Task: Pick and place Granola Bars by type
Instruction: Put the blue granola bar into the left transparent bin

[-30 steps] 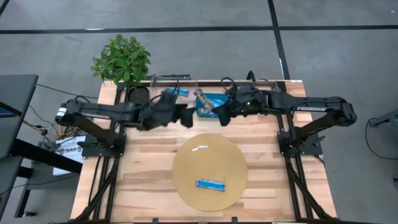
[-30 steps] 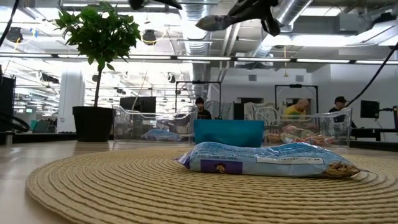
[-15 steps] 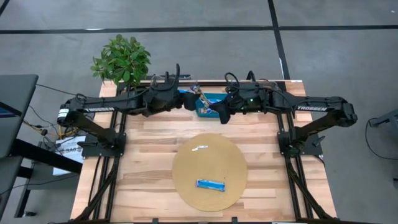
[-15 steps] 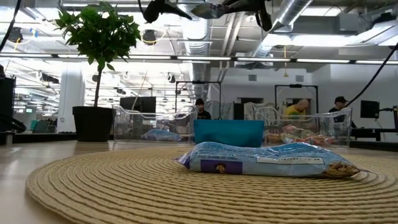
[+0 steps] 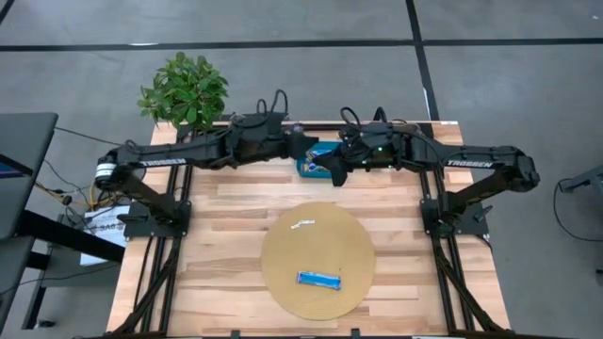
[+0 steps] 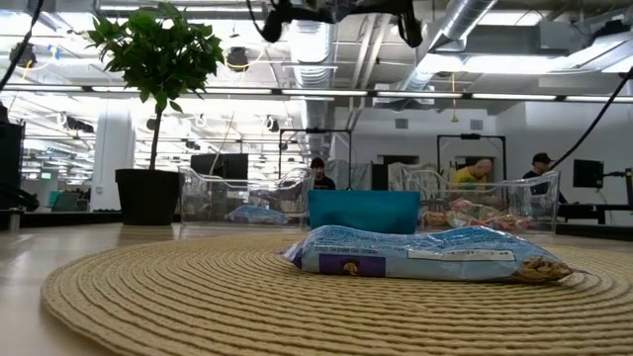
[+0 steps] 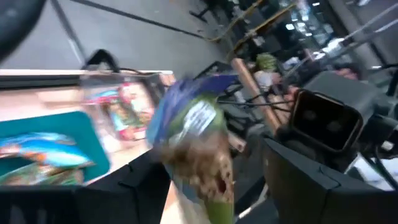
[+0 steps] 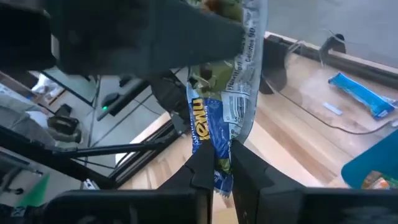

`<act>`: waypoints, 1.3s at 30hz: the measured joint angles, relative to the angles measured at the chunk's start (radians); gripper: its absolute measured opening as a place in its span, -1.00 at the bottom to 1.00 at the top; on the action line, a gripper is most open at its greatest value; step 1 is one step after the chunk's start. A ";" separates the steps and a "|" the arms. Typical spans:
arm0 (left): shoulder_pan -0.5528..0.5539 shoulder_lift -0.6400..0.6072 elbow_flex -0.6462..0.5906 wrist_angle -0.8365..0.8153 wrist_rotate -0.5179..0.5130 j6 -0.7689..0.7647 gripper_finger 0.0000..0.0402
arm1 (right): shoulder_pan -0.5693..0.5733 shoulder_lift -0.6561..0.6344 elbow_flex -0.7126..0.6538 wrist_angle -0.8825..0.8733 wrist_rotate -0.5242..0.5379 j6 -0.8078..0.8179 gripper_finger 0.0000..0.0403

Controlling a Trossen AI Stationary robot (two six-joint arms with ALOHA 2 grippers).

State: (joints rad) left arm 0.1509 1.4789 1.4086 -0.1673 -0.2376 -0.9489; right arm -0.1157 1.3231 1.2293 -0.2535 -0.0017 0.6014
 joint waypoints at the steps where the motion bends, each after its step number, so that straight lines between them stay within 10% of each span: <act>1: 0.000 0.007 0.000 0.012 0.011 0.000 0.13 | -0.004 0.000 0.000 0.001 0.000 0.000 -0.89; 21: 0.001 0.012 0.000 -0.002 0.010 0.026 -0.79 | -0.025 -0.001 0.000 -0.023 0.001 -0.026 -0.89; 32: 0.017 0.010 0.000 -0.073 -0.022 0.139 -0.85 | -0.045 -0.001 0.000 -0.175 0.002 -0.105 -0.32; 39: 0.085 0.010 0.000 -0.180 -0.248 0.442 -0.87 | -0.064 -0.001 0.000 -0.324 0.004 -0.106 -0.02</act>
State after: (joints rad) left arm 0.2356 1.4887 1.4086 -0.3477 -0.4853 -0.5072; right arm -0.1799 1.3220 1.2293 -0.5770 0.0019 0.4957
